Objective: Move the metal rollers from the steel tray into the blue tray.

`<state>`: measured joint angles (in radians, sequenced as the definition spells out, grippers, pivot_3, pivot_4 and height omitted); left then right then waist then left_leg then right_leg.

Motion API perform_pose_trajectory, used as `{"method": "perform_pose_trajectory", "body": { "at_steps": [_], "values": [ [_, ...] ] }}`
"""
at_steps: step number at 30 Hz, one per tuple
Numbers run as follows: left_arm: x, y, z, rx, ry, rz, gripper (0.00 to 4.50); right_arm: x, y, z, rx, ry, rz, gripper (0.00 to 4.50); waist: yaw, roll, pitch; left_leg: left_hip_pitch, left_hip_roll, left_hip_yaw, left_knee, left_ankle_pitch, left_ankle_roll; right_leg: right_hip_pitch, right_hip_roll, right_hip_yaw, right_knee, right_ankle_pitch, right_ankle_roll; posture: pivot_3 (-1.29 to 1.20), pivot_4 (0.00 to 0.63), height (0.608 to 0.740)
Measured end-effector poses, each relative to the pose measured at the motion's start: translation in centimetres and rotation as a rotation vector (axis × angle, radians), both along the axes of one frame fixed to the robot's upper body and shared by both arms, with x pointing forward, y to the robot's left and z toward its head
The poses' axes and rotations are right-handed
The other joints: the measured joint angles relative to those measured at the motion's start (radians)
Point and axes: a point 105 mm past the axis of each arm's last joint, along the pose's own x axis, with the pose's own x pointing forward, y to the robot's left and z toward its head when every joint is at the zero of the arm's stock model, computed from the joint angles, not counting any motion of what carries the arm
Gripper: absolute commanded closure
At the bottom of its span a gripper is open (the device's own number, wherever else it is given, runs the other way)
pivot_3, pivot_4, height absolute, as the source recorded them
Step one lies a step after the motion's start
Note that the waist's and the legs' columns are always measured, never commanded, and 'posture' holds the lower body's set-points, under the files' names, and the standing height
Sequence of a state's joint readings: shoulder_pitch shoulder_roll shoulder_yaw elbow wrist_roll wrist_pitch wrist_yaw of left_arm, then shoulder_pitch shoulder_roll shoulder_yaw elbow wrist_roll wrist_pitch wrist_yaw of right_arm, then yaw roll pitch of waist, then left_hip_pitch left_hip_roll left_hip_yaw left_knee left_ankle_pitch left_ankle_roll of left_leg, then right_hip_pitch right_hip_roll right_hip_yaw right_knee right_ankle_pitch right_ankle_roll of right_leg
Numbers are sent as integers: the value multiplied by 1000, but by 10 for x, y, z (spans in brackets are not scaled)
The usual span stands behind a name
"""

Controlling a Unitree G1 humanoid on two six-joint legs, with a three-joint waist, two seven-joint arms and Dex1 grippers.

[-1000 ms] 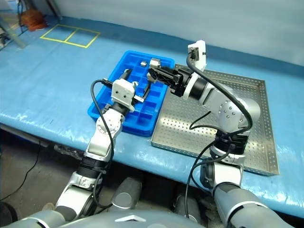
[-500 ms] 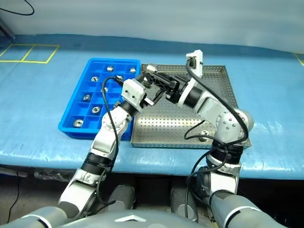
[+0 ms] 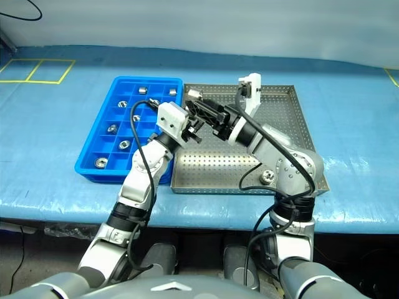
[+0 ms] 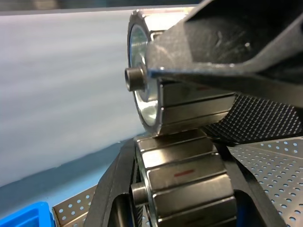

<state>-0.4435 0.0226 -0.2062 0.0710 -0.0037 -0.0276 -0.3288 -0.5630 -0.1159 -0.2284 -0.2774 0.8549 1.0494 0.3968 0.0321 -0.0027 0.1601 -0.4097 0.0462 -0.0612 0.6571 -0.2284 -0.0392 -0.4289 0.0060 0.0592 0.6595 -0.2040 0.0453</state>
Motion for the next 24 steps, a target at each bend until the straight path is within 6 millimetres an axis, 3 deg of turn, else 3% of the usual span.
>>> {"method": "perform_pose_trajectory", "body": {
  "at_steps": [18, 21, 24],
  "values": [
    [-1, 11, -7, 22, -6, 94, 3128, 2, 14, -9, -17, -36, -46, 2704, 2, 0, 0, -1, 0, 1, -1, 0, 0, -1, 1, 2, -1, 0, 0, 181, 150, 740],
    [-8, 9, -7, -148, 87, 47, 3128, 4, 12, -5, 94, 2, -48, 2704, 2, 0, 0, -1, 0, 1, -1, 0, 0, -1, 0, 2, -2, 0, 0, 180, 150, 740],
    [-13, 10, -5, -342, 188, -23, 3128, 13, -16, 13, 293, 17, -115, 2704, 7, -1, 1, -2, 0, 1, 0, 0, 0, -1, 1, 3, -2, 0, 1, 185, 150, 740]
  ]
}}
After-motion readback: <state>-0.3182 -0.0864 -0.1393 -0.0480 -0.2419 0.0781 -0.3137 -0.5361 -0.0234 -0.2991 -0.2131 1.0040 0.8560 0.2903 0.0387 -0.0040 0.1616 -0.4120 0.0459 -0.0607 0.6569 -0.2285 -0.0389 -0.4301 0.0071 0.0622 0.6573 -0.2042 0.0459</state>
